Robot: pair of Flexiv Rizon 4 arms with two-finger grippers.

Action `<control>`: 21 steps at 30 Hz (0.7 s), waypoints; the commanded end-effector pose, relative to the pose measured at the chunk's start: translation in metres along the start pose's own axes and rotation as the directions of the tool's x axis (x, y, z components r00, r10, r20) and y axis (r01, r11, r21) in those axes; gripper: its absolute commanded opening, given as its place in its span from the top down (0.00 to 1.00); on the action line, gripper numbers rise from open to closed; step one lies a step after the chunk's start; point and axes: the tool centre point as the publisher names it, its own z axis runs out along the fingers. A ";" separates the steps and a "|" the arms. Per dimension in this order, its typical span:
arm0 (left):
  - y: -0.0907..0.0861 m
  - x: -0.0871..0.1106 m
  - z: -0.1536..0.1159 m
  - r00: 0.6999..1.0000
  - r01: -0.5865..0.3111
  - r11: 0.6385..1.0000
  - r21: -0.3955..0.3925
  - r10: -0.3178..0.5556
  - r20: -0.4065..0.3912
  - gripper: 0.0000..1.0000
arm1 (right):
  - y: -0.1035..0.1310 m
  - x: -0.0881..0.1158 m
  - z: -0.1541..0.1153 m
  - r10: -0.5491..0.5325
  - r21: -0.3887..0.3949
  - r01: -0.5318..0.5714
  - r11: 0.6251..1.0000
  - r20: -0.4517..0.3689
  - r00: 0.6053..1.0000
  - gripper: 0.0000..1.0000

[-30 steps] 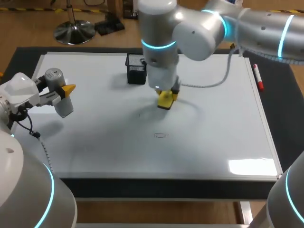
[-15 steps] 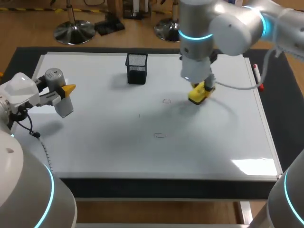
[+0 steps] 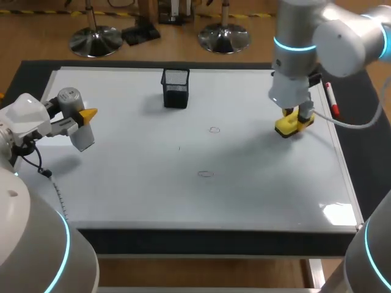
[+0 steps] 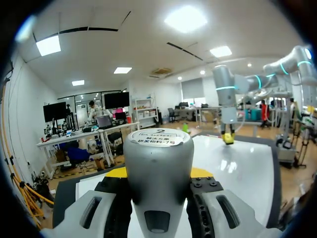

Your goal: Pick up the inspection probe, press it on each red-marked spot on the whiteboard one by one, put down the probe, pick up the eraser, and wipe off all the red marks.

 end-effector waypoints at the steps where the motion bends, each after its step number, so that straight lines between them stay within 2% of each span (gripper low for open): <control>1: 0.000 0.001 0.000 1.000 -0.002 1.000 0.004 0.002 0.005 1.00 | -0.007 0.011 0.000 0.003 -0.007 -0.003 1.000 0.040 0.999 1.00; 21: 0.000 0.001 0.000 1.000 -0.002 1.000 0.004 0.002 0.005 1.00 | -0.008 0.011 0.001 0.023 -0.006 -0.023 1.000 0.044 0.999 1.00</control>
